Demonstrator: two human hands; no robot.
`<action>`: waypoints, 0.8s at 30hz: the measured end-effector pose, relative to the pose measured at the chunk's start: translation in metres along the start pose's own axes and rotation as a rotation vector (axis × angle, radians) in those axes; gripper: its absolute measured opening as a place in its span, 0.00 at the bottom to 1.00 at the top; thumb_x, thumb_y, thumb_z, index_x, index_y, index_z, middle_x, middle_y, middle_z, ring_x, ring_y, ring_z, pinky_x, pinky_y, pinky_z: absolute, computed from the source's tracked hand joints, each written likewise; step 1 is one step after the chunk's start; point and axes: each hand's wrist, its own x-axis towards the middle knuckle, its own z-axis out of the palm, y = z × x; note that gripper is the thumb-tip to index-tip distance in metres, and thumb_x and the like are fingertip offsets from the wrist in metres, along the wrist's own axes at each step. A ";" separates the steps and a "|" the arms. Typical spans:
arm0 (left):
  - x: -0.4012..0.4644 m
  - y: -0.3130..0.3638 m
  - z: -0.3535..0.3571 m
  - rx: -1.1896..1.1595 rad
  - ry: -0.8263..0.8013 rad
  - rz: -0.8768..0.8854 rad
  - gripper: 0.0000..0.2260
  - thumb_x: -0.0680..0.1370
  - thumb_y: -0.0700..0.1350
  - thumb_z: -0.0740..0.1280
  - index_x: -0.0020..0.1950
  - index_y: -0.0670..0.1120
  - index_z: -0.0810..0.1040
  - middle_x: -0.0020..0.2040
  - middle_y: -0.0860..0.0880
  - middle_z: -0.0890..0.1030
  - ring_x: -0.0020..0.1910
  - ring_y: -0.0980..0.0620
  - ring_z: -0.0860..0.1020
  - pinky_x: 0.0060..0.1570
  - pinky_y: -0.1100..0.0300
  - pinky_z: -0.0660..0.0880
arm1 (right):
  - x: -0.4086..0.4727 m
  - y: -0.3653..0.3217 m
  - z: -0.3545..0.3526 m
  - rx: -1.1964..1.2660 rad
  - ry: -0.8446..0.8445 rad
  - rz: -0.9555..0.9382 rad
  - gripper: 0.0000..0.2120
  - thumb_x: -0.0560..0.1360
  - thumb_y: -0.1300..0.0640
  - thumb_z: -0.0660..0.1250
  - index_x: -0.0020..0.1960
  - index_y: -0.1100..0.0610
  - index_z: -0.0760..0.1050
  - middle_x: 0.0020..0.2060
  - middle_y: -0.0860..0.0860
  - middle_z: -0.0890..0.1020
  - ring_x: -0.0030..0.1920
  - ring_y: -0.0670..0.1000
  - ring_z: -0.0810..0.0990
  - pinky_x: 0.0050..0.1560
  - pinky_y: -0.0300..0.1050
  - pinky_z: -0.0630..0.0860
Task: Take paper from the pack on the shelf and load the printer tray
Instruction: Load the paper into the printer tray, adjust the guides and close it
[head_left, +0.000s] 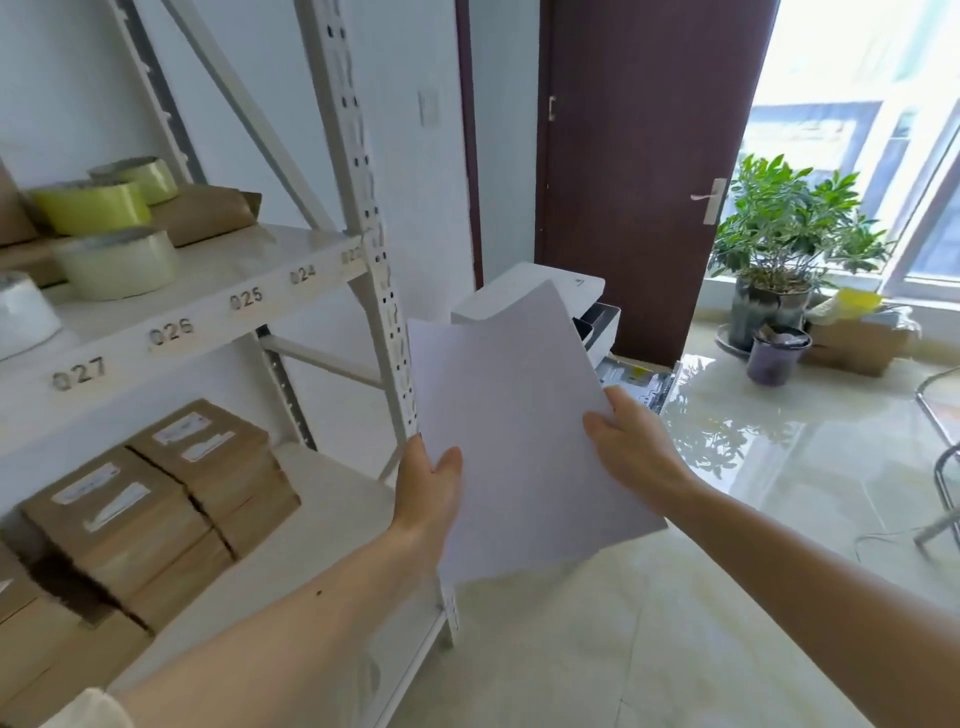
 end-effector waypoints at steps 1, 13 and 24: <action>0.012 0.002 0.015 -0.004 -0.010 -0.006 0.23 0.75 0.52 0.61 0.69 0.49 0.66 0.67 0.46 0.75 0.65 0.42 0.75 0.64 0.40 0.72 | 0.015 0.006 -0.008 -0.003 -0.002 0.001 0.06 0.78 0.59 0.57 0.52 0.58 0.72 0.44 0.54 0.79 0.42 0.54 0.78 0.42 0.48 0.77; 0.124 0.037 0.182 -0.029 -0.009 0.042 0.13 0.80 0.39 0.59 0.64 0.47 0.71 0.57 0.49 0.81 0.55 0.46 0.80 0.58 0.46 0.77 | 0.184 0.089 -0.085 0.034 -0.001 -0.012 0.08 0.77 0.62 0.58 0.55 0.57 0.73 0.45 0.52 0.79 0.46 0.55 0.79 0.43 0.46 0.75; 0.261 0.058 0.308 -0.020 0.018 0.067 0.10 0.81 0.44 0.60 0.62 0.48 0.71 0.55 0.50 0.79 0.50 0.51 0.79 0.47 0.55 0.79 | 0.366 0.148 -0.128 0.046 -0.016 0.001 0.09 0.78 0.59 0.59 0.56 0.52 0.74 0.50 0.52 0.80 0.50 0.55 0.79 0.48 0.47 0.74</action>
